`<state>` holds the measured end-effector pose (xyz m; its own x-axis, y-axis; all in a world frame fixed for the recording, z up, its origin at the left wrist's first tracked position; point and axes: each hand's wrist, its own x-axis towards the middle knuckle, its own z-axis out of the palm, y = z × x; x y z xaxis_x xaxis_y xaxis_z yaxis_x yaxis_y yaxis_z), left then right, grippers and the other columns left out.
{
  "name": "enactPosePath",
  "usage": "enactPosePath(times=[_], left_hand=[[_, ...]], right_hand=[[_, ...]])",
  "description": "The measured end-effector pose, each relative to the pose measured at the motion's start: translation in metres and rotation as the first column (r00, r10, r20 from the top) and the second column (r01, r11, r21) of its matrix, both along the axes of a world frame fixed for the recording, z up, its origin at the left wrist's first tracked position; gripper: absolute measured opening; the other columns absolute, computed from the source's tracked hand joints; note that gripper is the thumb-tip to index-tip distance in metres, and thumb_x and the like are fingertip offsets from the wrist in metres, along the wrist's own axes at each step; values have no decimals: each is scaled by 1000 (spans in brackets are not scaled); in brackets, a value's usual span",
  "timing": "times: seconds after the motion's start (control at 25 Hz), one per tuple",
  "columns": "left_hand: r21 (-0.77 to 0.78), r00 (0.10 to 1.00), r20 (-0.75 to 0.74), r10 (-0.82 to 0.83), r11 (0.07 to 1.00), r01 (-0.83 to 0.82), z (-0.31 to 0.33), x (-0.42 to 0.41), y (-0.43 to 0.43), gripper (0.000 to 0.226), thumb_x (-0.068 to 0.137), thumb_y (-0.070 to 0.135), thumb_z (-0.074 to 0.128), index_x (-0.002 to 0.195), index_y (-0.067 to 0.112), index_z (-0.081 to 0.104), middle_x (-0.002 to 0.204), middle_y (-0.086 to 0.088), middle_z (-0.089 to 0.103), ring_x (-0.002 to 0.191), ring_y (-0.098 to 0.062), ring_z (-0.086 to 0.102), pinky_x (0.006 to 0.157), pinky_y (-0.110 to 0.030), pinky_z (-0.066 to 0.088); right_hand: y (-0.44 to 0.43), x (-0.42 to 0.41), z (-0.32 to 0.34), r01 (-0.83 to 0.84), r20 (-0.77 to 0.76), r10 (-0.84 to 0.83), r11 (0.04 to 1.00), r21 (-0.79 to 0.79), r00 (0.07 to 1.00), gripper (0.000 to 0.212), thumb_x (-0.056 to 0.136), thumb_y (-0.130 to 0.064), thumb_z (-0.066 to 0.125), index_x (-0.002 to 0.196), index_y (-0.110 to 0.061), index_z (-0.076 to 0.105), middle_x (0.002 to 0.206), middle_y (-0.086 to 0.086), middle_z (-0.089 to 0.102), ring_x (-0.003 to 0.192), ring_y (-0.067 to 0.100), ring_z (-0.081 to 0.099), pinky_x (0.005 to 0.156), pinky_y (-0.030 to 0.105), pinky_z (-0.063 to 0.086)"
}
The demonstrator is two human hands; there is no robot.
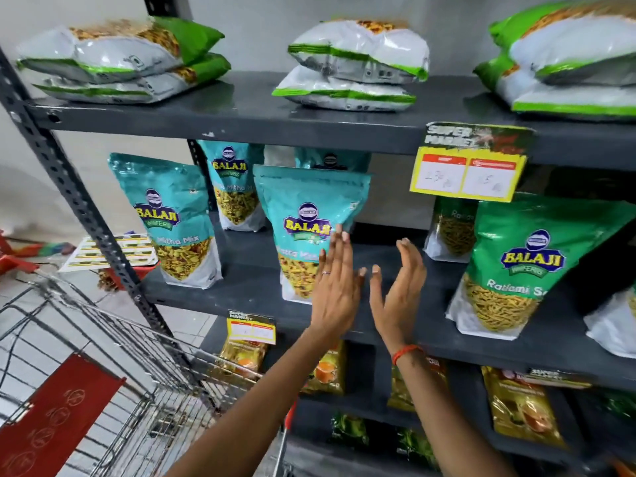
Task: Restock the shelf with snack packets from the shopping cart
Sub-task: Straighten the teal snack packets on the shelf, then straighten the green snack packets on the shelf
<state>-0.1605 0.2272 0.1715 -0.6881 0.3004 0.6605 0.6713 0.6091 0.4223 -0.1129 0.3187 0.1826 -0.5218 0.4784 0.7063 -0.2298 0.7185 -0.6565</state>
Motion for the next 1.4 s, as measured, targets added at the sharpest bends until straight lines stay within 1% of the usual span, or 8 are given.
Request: enactPosePath(times=[0.24, 0.4, 0.48, 0.64, 0.92, 1.12, 1.28, 1.4], left_hand=[[77, 925, 215, -314, 950, 304, 3, 41, 125, 84, 90, 51, 37, 141, 22, -24, 154, 2, -15, 145, -8, -8, 120, -26, 0], [282, 637, 629, -446, 894, 347, -16, 51, 170, 125, 65, 29, 82, 145, 21, -14, 154, 10, 7, 141, -7, 15, 110, -19, 25], [262, 516, 753, -408, 906, 333, -30, 43, 178, 118, 60, 23, 85, 147, 14, 6, 151, 3, 29, 137, -15, 33, 102, -21, 35], [151, 529, 796, -295, 942, 298, -48, 32, 181, 93, 64, 25, 84, 140, 17, 30, 141, -8, 50, 128, -27, 48, 101, -34, 43], [261, 540, 738, -405, 909, 325, -40, 42, 178, 109, 66, 32, 82, 146, 15, 9, 153, -5, 30, 138, -23, 34, 102, -24, 36], [26, 988, 130, -80, 997, 77, -28, 77, 187, 88, 89, 59, 32, 144, 14, -20, 155, -2, -23, 146, -14, -14, 122, -39, 5], [-18, 891, -232, -390, 918, 397, -17, 108, 245, 78, 94, 22, 45, 145, 10, -13, 158, -3, -17, 147, -16, -2, 122, -32, 8], [-90, 839, -108, -534, 845, 526, -16, 126, 296, 76, 94, 13, 45, 145, 12, -12, 155, 2, -25, 146, -9, -7, 120, -23, 10]], right_hand=[[118, 72, -17, 162, -66, -175, 972, -171, 982, 50, 79, -21, 60, 122, 0, 47, 132, 26, 40, 128, 19, 34, 111, 16, 25], [203, 96, -55, 209, 261, -93, 861, -464, 961, 92, 67, -34, 70, 143, -12, 22, 148, 16, 26, 138, 28, 30, 110, 32, 28], [228, 95, -63, 138, 405, 106, 836, -530, 908, 93, 71, -19, 76, 144, -17, 19, 151, 11, 29, 138, 24, 32, 102, 28, 30], [242, 88, -69, 49, 467, 246, 844, -535, 850, 94, 59, -29, 82, 137, -22, 30, 138, 10, 46, 128, 23, 45, 96, 30, 37], [235, 91, -67, 14, 413, 215, 874, -485, 885, 97, 65, -31, 79, 143, -26, 20, 146, 7, 36, 134, 20, 37, 99, 29, 33], [226, 108, -45, 143, 177, -97, 953, -269, 979, 86, 73, -42, 57, 144, -16, 18, 146, 14, 31, 136, 16, 31, 107, 17, 28], [248, 116, -32, 314, 27, -314, 939, -139, 949, 48, 90, -10, 48, 135, -1, 34, 138, 24, 36, 133, 23, 33, 114, 18, 25], [283, 133, -38, 430, 22, -436, 876, -218, 900, 51, 89, -7, 46, 137, -2, 31, 142, 24, 31, 135, 27, 31, 116, 33, 26]])
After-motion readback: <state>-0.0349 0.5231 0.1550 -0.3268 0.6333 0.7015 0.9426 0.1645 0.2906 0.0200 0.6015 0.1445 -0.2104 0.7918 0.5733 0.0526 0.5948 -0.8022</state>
